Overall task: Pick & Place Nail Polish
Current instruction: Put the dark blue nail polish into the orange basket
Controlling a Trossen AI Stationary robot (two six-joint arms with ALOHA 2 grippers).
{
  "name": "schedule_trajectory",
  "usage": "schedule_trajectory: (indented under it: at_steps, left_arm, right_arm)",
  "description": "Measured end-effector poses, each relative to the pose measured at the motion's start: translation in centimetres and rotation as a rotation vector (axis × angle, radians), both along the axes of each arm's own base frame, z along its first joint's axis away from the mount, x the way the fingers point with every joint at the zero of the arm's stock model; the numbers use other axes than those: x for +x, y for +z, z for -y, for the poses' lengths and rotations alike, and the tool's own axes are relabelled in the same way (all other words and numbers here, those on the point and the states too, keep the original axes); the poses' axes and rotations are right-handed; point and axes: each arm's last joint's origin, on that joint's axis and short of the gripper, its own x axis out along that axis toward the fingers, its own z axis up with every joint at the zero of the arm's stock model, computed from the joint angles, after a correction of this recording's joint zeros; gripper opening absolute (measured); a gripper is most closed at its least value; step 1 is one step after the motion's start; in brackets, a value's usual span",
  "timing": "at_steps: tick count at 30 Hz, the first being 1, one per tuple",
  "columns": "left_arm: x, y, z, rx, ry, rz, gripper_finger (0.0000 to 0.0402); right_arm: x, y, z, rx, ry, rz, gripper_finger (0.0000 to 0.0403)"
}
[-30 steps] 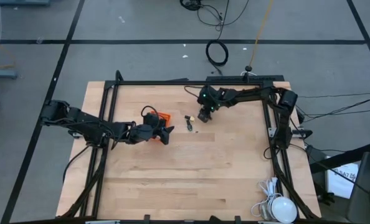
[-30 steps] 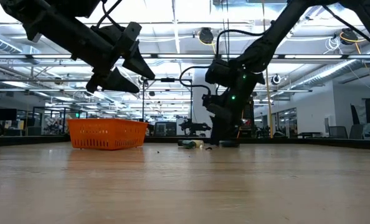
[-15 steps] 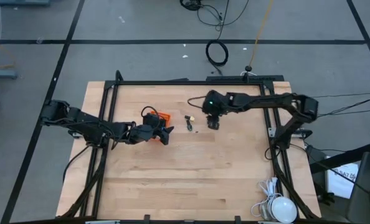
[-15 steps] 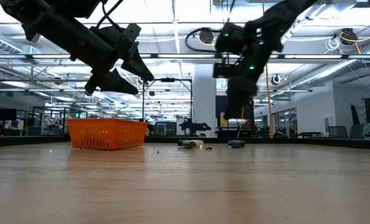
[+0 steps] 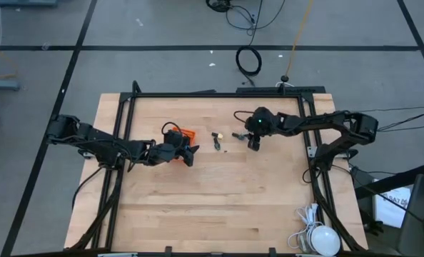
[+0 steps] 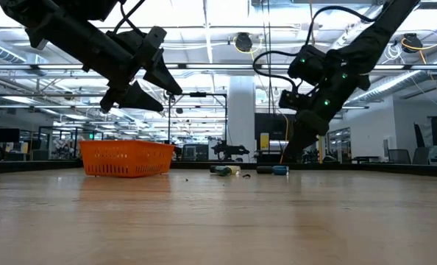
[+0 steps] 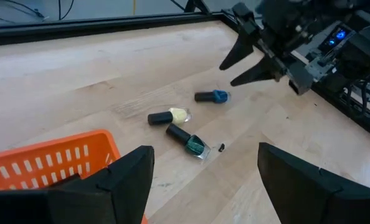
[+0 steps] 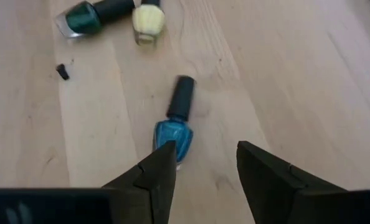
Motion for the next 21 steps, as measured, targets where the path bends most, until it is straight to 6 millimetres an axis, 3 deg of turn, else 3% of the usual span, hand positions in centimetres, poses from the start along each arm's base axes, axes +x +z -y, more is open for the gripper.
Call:
schedule_trajectory:
  at_steps: [9, 14, 21]
  left_arm:
    - [0.0, 0.0, 0.0, -0.005, 0.003, 0.005, 0.028]
    - [0.0, 0.0, 0.0, -0.005, 0.005, 0.005, 0.028]
    - [0.0, 0.0, 0.0, -0.005, 0.004, 0.005, 0.028]
  right_arm:
    - [0.5, -0.6, -0.8, -0.098, 0.138, 0.023, 0.0209]
    - [1.2, -2.5, -0.4, -0.087, 0.209, 0.022, 0.0227]
    - [1.9, -4.9, -0.3, -0.036, 0.234, -0.006, 0.0219]
